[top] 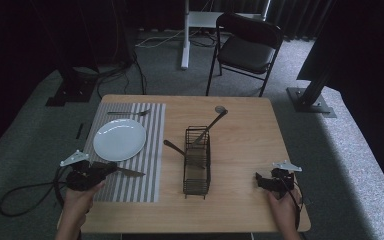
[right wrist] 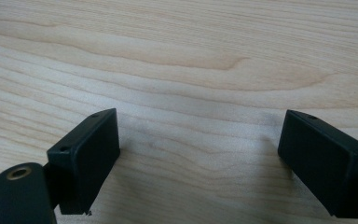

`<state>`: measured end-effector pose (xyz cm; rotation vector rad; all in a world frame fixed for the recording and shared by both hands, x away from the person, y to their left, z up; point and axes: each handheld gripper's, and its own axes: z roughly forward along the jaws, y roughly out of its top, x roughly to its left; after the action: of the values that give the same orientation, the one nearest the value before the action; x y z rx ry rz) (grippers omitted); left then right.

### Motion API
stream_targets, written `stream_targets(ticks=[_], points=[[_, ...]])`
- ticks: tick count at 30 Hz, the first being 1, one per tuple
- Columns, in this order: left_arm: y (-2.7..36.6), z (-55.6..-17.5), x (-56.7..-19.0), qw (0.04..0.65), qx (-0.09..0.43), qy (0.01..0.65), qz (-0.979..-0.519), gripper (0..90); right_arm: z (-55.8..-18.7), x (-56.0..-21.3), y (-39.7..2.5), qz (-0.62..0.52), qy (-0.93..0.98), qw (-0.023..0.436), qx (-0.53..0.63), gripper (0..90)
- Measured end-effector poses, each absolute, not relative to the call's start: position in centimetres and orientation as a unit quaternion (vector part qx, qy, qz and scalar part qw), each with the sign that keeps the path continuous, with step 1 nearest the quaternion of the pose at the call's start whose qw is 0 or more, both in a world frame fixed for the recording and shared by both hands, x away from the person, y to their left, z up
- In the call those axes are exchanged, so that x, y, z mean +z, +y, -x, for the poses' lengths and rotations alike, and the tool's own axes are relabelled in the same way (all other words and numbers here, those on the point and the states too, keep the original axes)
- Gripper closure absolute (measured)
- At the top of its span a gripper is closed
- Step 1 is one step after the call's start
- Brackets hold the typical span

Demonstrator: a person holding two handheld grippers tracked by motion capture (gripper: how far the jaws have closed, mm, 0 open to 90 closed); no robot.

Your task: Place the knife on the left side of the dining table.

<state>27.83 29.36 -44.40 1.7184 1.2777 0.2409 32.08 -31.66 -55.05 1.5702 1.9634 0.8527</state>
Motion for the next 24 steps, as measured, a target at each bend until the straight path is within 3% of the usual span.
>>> stream_targets(ticks=[13,24], points=[[30.0,-28.0,-45.5,0.512,0.047,0.539,-0.667,83.3,-32.1,-55.0,-31.7,-0.574,0.718,0.241,0.312,12.0],[28.6,-28.6,-45.7,0.499,0.047,0.532,-0.683,83.3,-32.1,-55.0,-31.7,-0.574,0.718,0.241,0.312,12.0]])
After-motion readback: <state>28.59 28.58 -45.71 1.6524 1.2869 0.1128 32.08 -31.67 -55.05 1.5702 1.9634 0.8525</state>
